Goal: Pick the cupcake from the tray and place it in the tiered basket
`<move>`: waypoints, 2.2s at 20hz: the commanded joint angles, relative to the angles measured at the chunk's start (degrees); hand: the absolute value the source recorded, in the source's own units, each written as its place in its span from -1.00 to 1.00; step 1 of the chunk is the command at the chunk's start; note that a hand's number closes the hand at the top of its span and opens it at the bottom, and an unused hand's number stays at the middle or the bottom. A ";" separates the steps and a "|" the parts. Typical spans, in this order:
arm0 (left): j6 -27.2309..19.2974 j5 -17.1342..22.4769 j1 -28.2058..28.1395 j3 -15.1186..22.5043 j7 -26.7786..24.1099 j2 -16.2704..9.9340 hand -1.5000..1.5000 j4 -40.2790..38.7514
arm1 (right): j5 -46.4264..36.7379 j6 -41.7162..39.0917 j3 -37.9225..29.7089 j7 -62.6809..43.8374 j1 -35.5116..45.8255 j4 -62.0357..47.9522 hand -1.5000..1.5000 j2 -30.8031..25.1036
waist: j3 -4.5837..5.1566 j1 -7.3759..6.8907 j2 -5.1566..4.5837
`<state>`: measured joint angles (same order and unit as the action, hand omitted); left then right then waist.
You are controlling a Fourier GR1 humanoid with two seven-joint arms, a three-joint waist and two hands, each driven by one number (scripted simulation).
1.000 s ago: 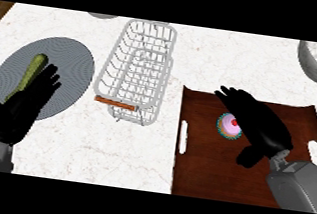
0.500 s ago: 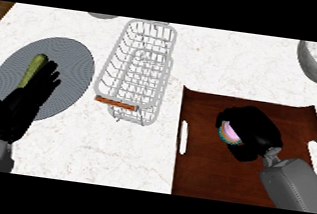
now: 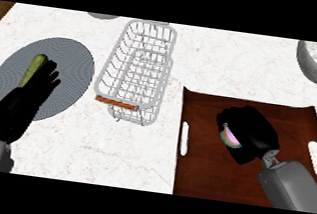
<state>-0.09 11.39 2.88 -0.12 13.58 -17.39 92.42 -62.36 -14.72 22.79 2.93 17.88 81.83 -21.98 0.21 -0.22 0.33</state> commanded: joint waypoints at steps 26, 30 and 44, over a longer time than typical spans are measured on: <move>1.83 -3.16 0.79 -1.85 -5.96 2.27 0.00 -7.59 | 37.93 -8.95 -28.43 -23.04 5.15 37.98 1.00 0.96 | -0.09 0.59 -0.21; 2.34 -1.89 3.32 -2.09 -0.55 1.88 0.00 -4.41 | 35.22 -8.77 -20.81 -31.12 13.25 37.17 1.00 5.62 | -0.15 -0.04 -0.27; 4.03 -2.73 4.09 -3.42 -0.75 2.19 0.00 -5.50 | 24.01 0.33 -8.92 -43.79 35.98 14.18 1.00 21.82 | -0.17 -0.29 -0.39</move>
<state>2.58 7.88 4.40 -1.97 11.98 -14.19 88.77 -37.38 -16.64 12.98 -40.27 49.37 102.69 -2.41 0.06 -0.65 0.01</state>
